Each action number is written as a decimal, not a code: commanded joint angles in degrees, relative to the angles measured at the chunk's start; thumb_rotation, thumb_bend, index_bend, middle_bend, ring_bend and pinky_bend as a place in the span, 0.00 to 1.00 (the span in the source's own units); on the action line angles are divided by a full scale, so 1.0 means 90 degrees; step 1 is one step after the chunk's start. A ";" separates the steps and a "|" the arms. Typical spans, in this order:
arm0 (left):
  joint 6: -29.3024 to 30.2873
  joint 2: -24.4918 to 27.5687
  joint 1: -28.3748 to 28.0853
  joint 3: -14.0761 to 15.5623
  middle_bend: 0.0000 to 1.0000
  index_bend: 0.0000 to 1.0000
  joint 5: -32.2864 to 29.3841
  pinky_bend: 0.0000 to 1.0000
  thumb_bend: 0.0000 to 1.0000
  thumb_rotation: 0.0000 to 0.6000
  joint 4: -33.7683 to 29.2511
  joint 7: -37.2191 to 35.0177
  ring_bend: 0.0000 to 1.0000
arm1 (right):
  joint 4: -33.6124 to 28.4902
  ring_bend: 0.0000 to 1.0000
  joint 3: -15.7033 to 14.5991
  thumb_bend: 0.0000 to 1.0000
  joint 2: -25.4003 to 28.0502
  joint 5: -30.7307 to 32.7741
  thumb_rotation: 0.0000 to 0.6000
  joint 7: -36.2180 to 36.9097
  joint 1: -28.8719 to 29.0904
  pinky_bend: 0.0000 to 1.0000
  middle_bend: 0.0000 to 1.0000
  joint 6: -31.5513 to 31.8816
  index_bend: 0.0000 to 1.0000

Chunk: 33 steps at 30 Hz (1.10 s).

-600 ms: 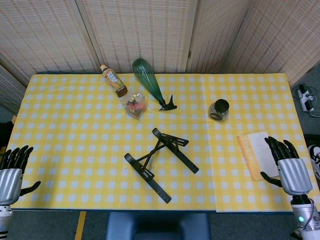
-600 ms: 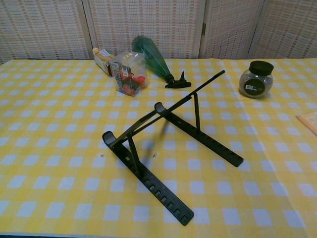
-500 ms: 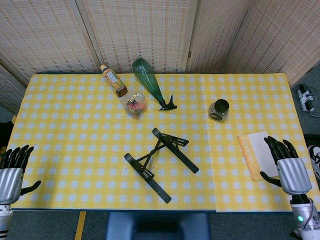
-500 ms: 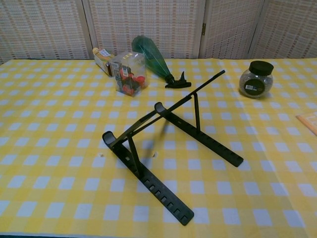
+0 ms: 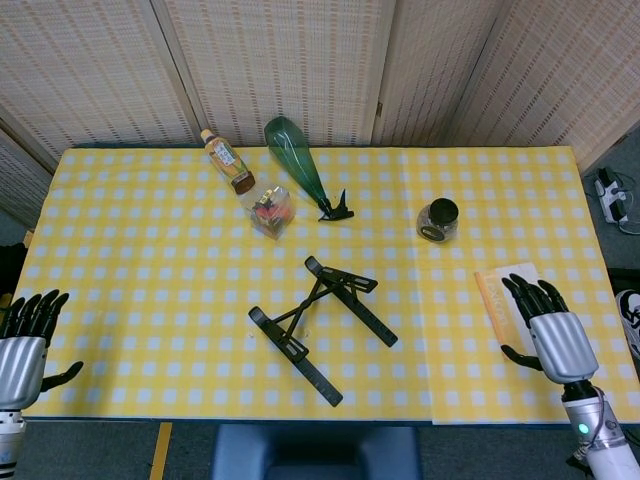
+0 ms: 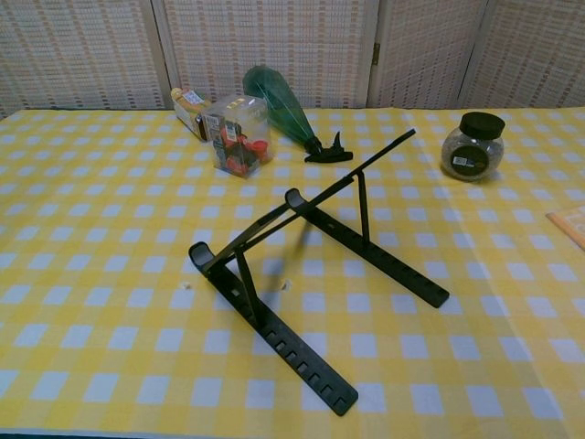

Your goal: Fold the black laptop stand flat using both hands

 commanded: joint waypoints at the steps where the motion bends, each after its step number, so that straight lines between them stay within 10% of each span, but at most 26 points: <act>1: 0.0017 0.0013 0.0011 0.0006 0.09 0.10 0.0011 0.00 0.16 1.00 -0.0013 0.0000 0.08 | -0.0043 0.15 -0.0004 0.19 -0.0058 -0.0034 1.00 0.0213 0.0229 0.10 0.07 -0.0320 0.00; 9: -0.0015 0.0024 0.0007 0.0015 0.09 0.11 0.0001 0.00 0.16 1.00 -0.0035 -0.0004 0.08 | -0.0290 0.08 0.0048 0.20 -0.0183 0.0104 1.00 0.1022 0.0976 0.10 0.00 -0.1517 0.00; 18: -0.0028 0.0036 0.0003 0.0016 0.09 0.11 -0.0008 0.00 0.16 1.00 -0.0057 0.0006 0.08 | 0.0023 0.00 0.0080 0.64 -0.0503 -0.0135 1.00 0.3350 0.1943 0.00 0.00 -0.2655 0.00; 33: -0.0080 0.0024 -0.0042 -0.0010 0.09 0.11 -0.0022 0.00 0.16 1.00 -0.0045 0.0007 0.08 | 0.1096 0.00 0.0377 0.65 -0.1395 0.0090 1.00 0.4548 0.2777 0.00 0.00 -0.3064 0.00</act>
